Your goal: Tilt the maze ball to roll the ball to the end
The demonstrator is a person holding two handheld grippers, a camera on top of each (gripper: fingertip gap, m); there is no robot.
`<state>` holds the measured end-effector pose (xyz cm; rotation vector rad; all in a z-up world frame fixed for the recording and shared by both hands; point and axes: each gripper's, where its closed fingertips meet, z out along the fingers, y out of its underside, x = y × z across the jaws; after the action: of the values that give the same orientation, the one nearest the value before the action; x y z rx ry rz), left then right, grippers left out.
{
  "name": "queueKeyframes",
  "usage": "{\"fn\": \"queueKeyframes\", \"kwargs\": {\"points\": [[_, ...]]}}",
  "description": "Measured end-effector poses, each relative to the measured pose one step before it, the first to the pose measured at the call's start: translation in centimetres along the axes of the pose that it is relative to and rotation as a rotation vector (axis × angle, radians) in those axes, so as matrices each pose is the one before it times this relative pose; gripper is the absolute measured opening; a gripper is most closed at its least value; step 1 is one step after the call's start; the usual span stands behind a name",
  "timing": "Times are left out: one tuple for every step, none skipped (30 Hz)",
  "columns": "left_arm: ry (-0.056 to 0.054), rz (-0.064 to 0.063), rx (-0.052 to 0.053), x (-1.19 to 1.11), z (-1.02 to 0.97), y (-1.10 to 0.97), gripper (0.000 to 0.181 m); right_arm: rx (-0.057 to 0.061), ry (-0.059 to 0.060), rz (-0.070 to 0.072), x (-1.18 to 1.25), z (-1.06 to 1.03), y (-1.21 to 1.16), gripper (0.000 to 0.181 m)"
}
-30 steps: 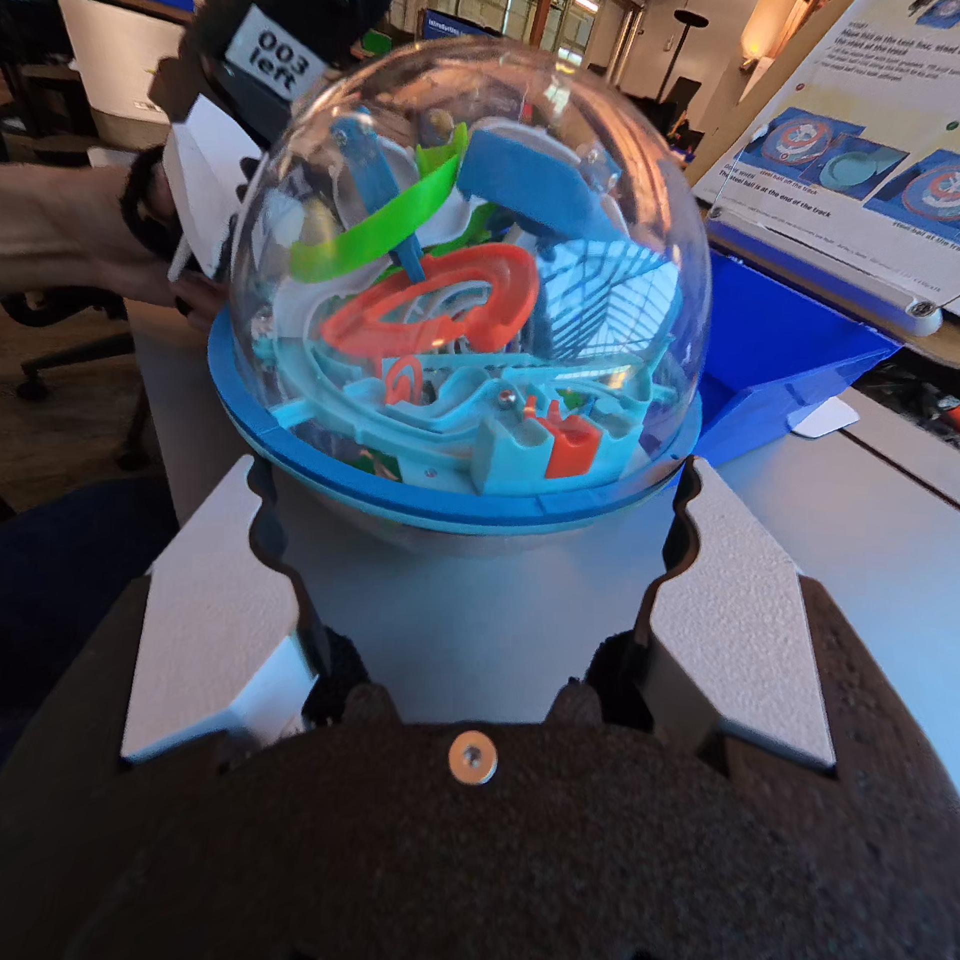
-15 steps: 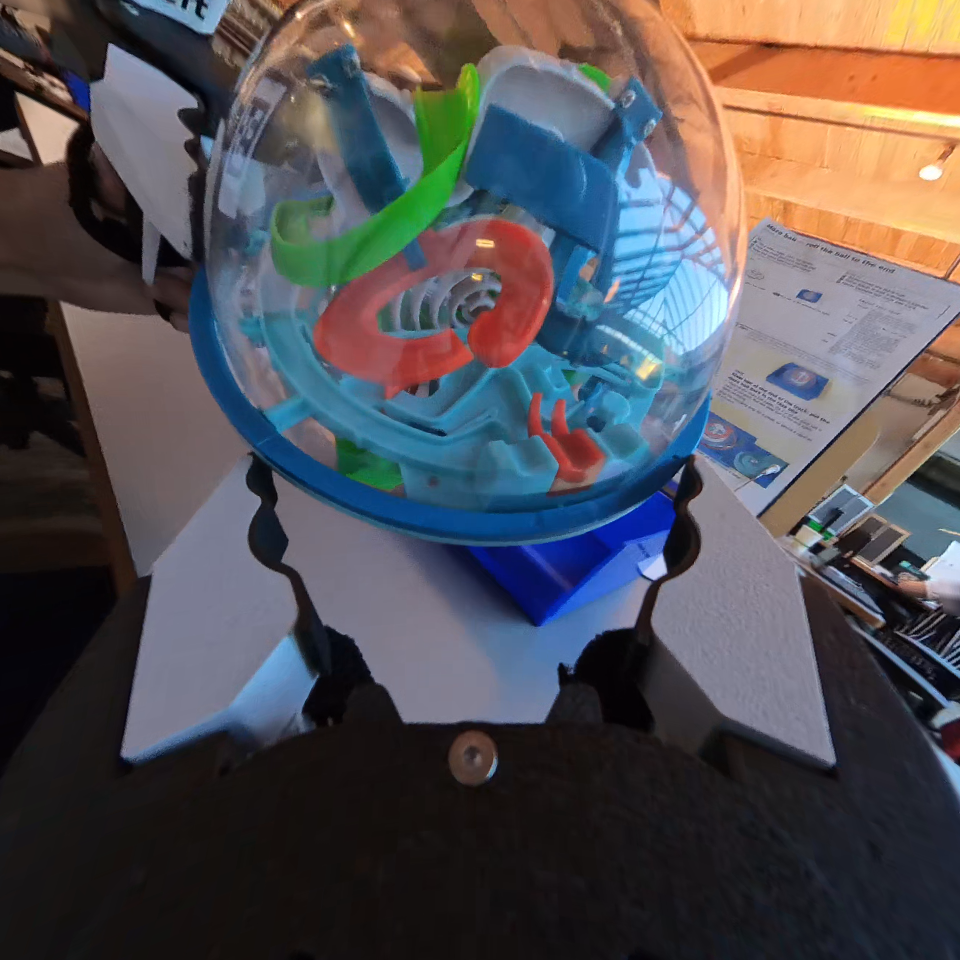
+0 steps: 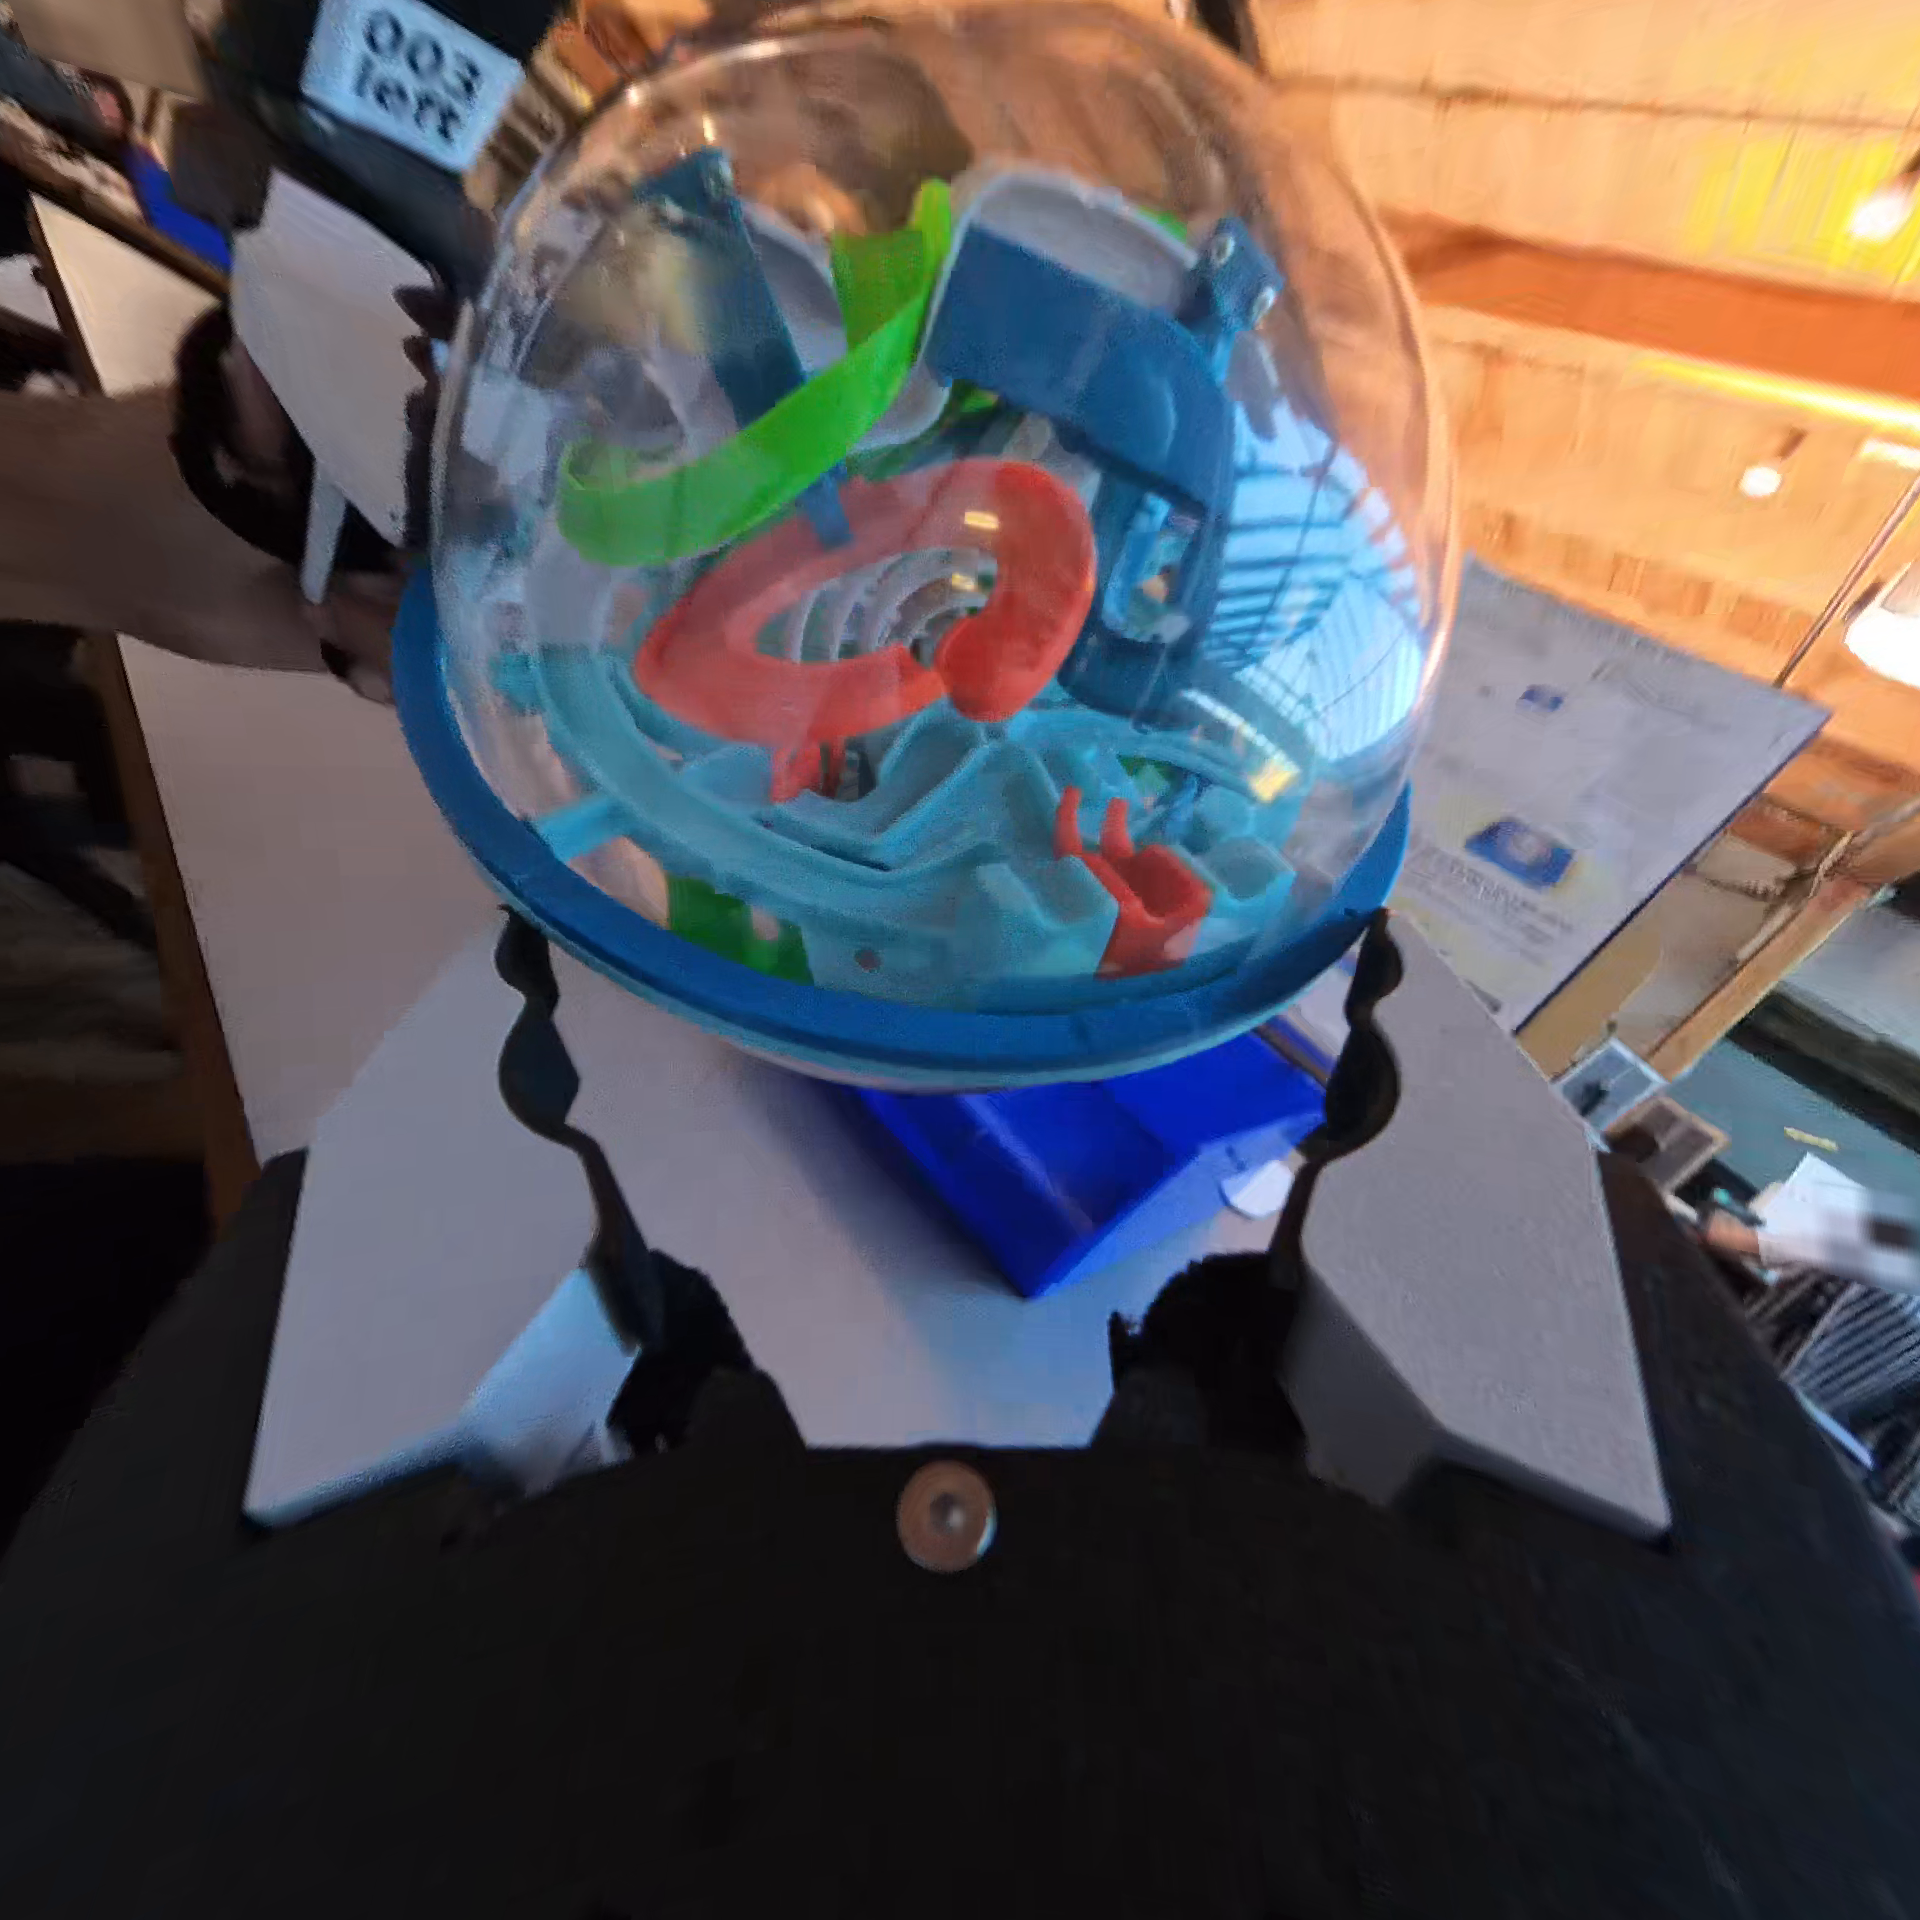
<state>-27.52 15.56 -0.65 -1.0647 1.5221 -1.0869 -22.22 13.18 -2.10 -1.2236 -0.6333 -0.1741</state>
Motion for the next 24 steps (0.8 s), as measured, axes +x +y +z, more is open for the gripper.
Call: {"fn": "queueKeyframes", "kwargs": {"points": [[-0.0022, 0.0217, 0.0066, 0.187, -0.014, -0.018, 0.149, 0.0092, 0.0105, -0.0207, -0.079, -0.178, -0.115, 0.147], [-0.0004, 0.0351, 0.016, 0.395, -0.169, -0.44, 0.149, 0.0566, 0.0158, -0.032, 0.039, -0.314, -0.81, 0.147], [-0.0024, 0.0258, 0.0103, 0.284, -0.095, -0.478, 0.15, 0.0428, 0.0098, -0.0182, 0.147, -0.185, -0.632, 0.146], [-0.0059, 0.0088, -0.0027, 0.023, 0.04, -0.241, 0.15, -0.0021, 0.0021, 0.0045, 0.142, 0.028, 0.011, 0.147], [-0.0055, -0.0018, -0.0091, -0.106, 0.084, 0.037, 0.15, -0.0277, -0.0047, 0.0133, 0.063, 0.092, 0.408, 0.147], [-0.0035, 0.0081, 0.0017, 0.073, -0.019, -0.012, 0.15, -0.0203, -0.0009, 0.0011, -0.058, -0.008, 0.199, 0.147], [-0.0023, 0.0347, 0.021, 0.365, -0.183, -0.342, 0.15, 0.0185, 0.014, -0.0264, -0.077, -0.215, -0.444, 0.147], [-0.0001, 0.0518, 0.023, 0.439, -0.214, -0.392, 0.15, 0.0575, 0.0219, -0.0515, 0.004, -0.335, -0.885, 0.146], [0.001, 0.0359, 0.0076, 0.087, 0.009, 0.064, 0.15, 0.0432, 0.0142, -0.0477, 0.065, -0.101, -0.345, 0.146], [-0.0034, -0.0182, -0.0212, -0.497, 0.316, 0.883, 0.15, -0.0396, -0.0114, 0.0072, -0.025, 0.289, 1.133, 0.145], [-0.009, -0.0667, -0.047, -0.764, 0.501, 1.303, 0.149, -0.1019, -0.0427, 0.077, -0.324, 0.507, 2.175, 0.146], [-0.0129, -0.0411, -0.0317, -0.395, 0.349, 0.7, 0.148, -0.0965, -0.0352, 0.0783, -0.382, 0.342, 1.611, 0.146], [-0.0164, 0.0377, 0.0119, 0.238, -0.071, -0.341, 0.149, -0.0272, 0.0082, -0.0113, -0.084, -0.144, -0.007, 0.146], [-0.013, 0.0749, 0.0305, 0.668, -0.441, -1.043, 0.15, 0.0538, 0.0373, -0.0707, 0.187, -0.623, -1.313, 0.146], [-0.0024, 0.0584, 0.0287, 0.696, -0.487, -1.273, 0.15, 0.105, 0.0341, -0.0608, 0.322, -0.793, -1.915, 0.146], [0.0044, 0.0297, 0.0251, 0.447, -0.28, -1.038, 0.149, 0.1113, 0.0218, -0.0324, 0.346, -0.549, -1.672, 0.146], [-0.0016, 0.0078, 0.0117, -0.053, 0.073, -0.246, 0.149, 0.0285, 0.0086, -0.0001, 0.201, -0.021, -0.2, 0.145], [-0.0146, -0.017, -0.0271, -0.577, 0.439, 0.793, 0.149, -0.0751, -0.0146, 0.0445, -0.154, 0.472, 1.865, 0.145], [-0.0192, -0.0257, -0.0607, -0.628, 0.595, 1.159, 0.149, -0.118, -0.0387, 0.0802, -0.48, 0.621, 2.577, 0.145], [-0.0166, 0.0147, -0.0402, -0.226, 0.459, 0.341, 0.15, -0.0886, -0.0245, 0.0664, -0.413, 0.459, 1.692, 0.145], [-0.0148, 0.0698, 0.0024, 0.163, 0.122, -0.74, 0.149, -0.0168, 0.0066, 0.0268, -0.085, 0.197, 0.37, 0.145], [-0.0069, 0.0749, 0.0115, 0.208, -0.054, -1.269, 0.149, 0.045, 0.0185, 0.0199, 0.092, -0.021, -0.556, 0.145], [0.0043, 0.0468, -0.0002, 0.028, -0.042, -1.241, 0.149, 0.0634, 0.0172, 0.0286, 0.155, -0.099, -0.849, 0.145], [0.0098, 0.0332, -0.0114, -0.085, 0.004, -1.006, 0.149, 0.0507, 0.0168, 0.0255, 0.172, -0.052, -0.773, 0.145]]}}
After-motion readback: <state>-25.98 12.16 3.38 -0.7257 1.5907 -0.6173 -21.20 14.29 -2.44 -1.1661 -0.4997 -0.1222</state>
